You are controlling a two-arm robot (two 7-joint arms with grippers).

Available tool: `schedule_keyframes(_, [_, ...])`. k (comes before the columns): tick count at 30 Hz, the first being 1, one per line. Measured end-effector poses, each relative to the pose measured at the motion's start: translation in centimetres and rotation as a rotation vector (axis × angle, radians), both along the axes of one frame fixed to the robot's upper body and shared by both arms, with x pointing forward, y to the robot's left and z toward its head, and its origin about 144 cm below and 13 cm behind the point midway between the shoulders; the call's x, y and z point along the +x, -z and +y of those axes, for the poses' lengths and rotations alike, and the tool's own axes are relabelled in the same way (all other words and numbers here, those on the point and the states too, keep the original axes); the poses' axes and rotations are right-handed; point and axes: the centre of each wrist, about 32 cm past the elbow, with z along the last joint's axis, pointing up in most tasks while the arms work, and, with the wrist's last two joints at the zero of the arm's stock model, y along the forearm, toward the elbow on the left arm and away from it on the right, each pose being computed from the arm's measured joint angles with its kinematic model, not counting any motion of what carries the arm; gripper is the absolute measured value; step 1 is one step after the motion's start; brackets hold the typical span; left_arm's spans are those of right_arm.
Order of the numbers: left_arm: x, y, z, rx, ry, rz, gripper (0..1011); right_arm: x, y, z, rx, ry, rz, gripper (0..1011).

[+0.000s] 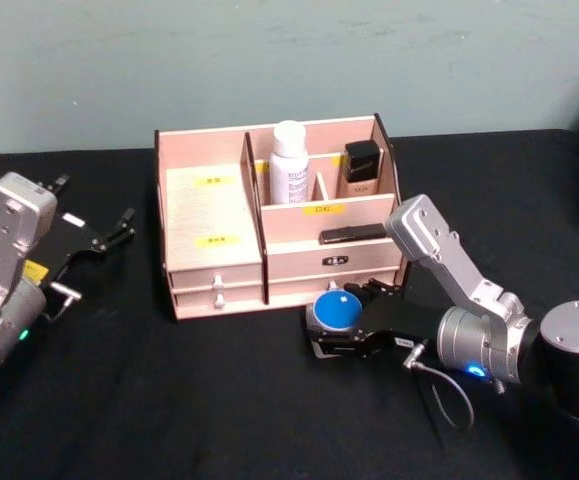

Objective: Pick up the facial cleanser and watermelon frost from the table and place them into the tiered storage box.

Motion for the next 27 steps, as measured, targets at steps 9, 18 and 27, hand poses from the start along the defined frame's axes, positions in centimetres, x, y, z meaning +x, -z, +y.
schedule_keyframes(9, [0.00, 0.00, 0.00, 0.000, 0.000, 0.000, 1010, -0.02, 0.00, -0.03, 0.002, 0.001, 0.001, 729])
schedule_keyframes(18, [0.00, 0.00, 0.00, 0.000, 0.000, 0.000, 1009, -0.04, -0.01, -0.07, 0.002, 0.001, 0.001, 729])
schedule_keyframes(27, [0.00, 0.00, 0.00, 0.000, 0.000, 0.000, 1010, -0.12, 0.03, -0.35, 0.015, -0.002, 0.001, 729])
